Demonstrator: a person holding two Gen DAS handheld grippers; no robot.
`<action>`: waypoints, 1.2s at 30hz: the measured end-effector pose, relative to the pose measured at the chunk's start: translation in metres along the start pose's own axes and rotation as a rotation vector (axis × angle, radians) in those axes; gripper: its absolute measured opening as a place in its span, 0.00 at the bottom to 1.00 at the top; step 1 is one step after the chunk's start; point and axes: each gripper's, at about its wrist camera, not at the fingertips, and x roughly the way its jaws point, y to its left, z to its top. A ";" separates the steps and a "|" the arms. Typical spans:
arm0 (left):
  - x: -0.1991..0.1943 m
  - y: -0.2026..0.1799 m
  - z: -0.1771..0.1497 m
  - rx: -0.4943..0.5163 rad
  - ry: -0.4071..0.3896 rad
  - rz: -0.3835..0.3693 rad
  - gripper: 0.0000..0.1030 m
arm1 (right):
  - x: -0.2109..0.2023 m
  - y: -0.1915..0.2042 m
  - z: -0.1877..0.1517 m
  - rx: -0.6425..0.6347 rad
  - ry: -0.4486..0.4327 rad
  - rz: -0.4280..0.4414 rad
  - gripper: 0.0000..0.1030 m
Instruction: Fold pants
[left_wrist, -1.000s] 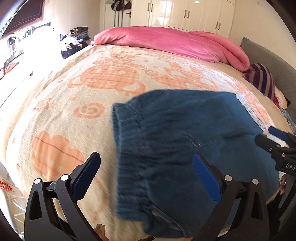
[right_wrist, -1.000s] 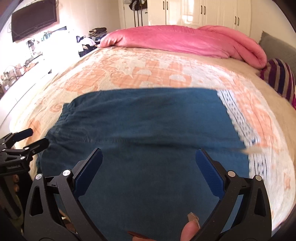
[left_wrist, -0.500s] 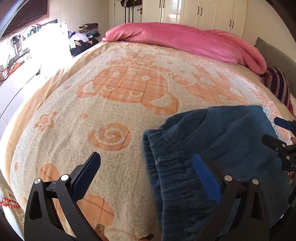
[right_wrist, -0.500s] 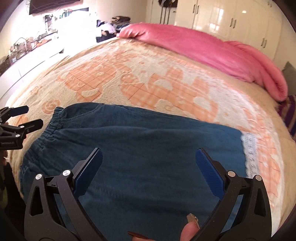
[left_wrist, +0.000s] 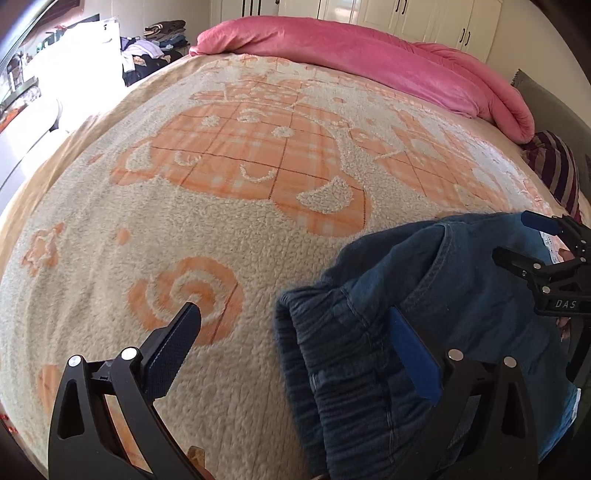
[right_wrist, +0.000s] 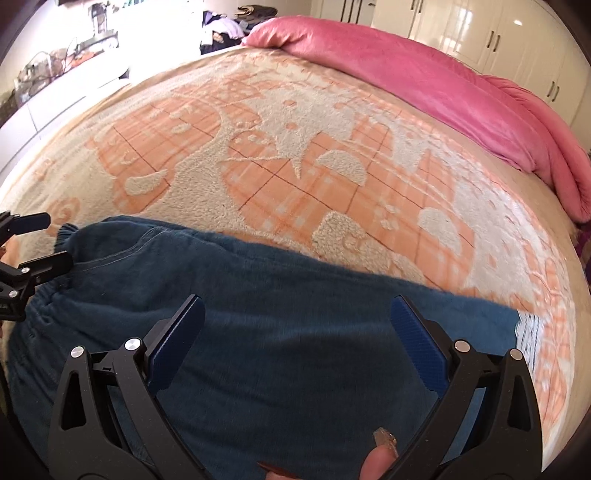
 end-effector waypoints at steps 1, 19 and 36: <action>0.004 0.001 0.001 -0.001 0.001 -0.011 0.96 | 0.003 0.002 0.002 -0.015 0.003 0.000 0.92; 0.003 -0.011 -0.006 0.117 -0.082 -0.095 0.35 | 0.039 0.033 0.021 -0.239 0.058 0.028 0.92; -0.049 -0.022 -0.022 0.198 -0.260 -0.098 0.32 | -0.022 0.036 -0.017 -0.156 -0.033 0.185 0.08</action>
